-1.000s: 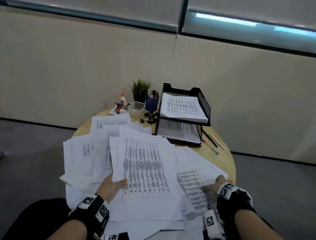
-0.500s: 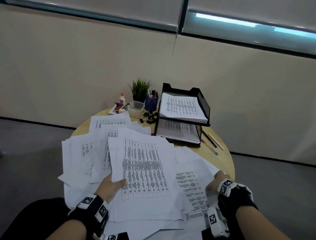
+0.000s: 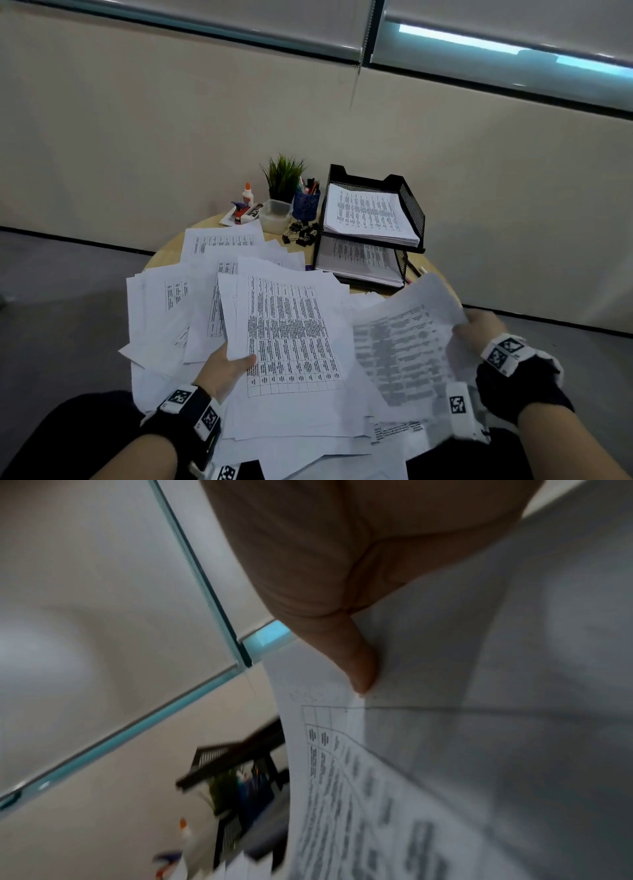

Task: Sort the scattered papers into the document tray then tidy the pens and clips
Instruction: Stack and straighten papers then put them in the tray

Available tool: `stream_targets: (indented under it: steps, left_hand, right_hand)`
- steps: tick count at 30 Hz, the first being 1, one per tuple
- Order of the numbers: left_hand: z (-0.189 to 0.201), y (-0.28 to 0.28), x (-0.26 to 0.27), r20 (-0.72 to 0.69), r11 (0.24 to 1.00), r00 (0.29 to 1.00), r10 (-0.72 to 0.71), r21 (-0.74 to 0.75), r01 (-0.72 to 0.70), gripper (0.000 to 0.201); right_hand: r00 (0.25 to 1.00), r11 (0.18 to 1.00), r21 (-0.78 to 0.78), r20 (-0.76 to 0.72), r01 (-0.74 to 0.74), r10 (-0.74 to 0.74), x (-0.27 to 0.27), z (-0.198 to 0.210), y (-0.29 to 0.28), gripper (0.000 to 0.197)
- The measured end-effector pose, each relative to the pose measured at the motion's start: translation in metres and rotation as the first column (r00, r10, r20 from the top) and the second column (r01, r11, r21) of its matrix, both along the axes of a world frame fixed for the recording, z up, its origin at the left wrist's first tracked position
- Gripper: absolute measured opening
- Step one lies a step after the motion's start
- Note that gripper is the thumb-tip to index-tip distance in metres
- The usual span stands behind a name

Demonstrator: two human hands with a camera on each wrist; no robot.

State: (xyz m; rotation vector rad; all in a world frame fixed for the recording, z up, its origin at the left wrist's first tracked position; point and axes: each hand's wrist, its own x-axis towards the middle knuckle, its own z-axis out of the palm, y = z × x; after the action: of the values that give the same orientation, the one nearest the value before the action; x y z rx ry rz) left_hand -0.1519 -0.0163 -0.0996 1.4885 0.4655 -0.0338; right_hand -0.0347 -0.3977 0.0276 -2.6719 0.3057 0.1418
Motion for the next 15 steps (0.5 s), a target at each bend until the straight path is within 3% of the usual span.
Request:
stream_targets:
  steps: [5,9,15]
  left_hand:
    - [0.005,-0.004,-0.003,0.009,0.999,1.0,0.006,0.049,-0.007,0.045]
    - [0.007,-0.004,-0.004,0.0,0.999,1.0,0.002,0.045,-0.002,0.046]
    - [0.011,-0.006,-0.008,-0.001,1.0,1.0,-0.004,0.023,0.004,0.05]
  right_hand:
    - [0.96,0.951,0.261,0.178,0.165,-0.215,-0.01,0.051,-0.021,0.034]
    - [0.89,0.859,0.485,0.3,0.166,-0.342,-0.037,0.082,-0.02,0.031]
    - [0.874,0.744,0.638,0.228,0.2,-0.43,-0.041,0.076,-0.022,0.031]
